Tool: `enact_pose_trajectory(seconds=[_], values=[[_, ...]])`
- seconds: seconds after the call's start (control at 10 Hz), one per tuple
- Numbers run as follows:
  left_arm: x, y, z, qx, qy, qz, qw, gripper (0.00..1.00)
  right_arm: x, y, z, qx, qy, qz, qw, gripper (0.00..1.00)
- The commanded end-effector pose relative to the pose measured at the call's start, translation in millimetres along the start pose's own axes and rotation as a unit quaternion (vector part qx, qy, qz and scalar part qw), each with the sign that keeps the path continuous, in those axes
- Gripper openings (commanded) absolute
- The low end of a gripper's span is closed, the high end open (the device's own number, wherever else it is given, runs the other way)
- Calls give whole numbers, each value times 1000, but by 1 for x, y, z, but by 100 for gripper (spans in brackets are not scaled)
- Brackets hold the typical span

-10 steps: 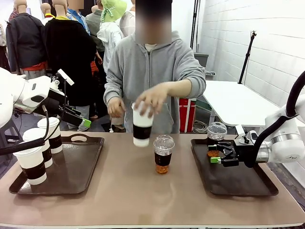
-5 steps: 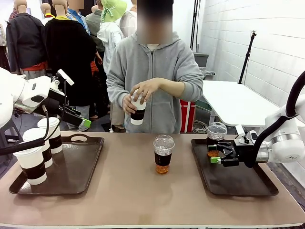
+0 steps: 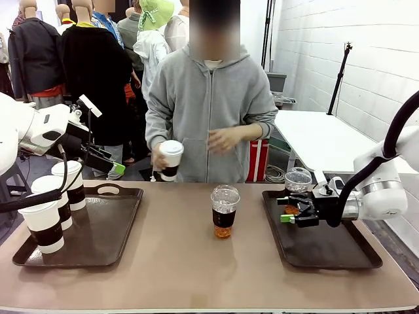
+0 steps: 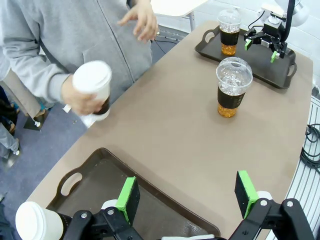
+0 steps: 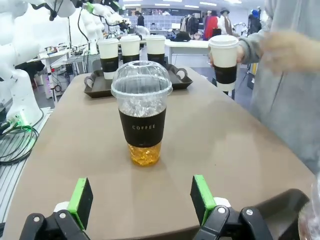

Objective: Distribute the coffee onto the tray.
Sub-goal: Pick up another iced Americano from the middle of the table and place it on the right Handle tray.

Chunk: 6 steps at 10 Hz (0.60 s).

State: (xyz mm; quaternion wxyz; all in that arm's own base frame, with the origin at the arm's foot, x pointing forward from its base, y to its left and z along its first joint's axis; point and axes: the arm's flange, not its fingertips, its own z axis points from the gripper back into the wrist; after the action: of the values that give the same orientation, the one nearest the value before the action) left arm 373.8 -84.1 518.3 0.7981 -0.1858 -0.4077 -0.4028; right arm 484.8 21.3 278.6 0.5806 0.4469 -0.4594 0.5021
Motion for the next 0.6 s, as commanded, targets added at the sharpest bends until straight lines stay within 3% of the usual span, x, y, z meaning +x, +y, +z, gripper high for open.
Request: enact_pose_trajectory(seconds=[0.0, 0.5], values=[[-2, 1, -1, -4, -2, 2, 1000, 100, 11, -4, -15, -7, -2, -3, 1000, 100], [-2, 1, -1, -4, -2, 2, 1000, 100, 15, -12, -70, 8, -2, -6, 1000, 100]])
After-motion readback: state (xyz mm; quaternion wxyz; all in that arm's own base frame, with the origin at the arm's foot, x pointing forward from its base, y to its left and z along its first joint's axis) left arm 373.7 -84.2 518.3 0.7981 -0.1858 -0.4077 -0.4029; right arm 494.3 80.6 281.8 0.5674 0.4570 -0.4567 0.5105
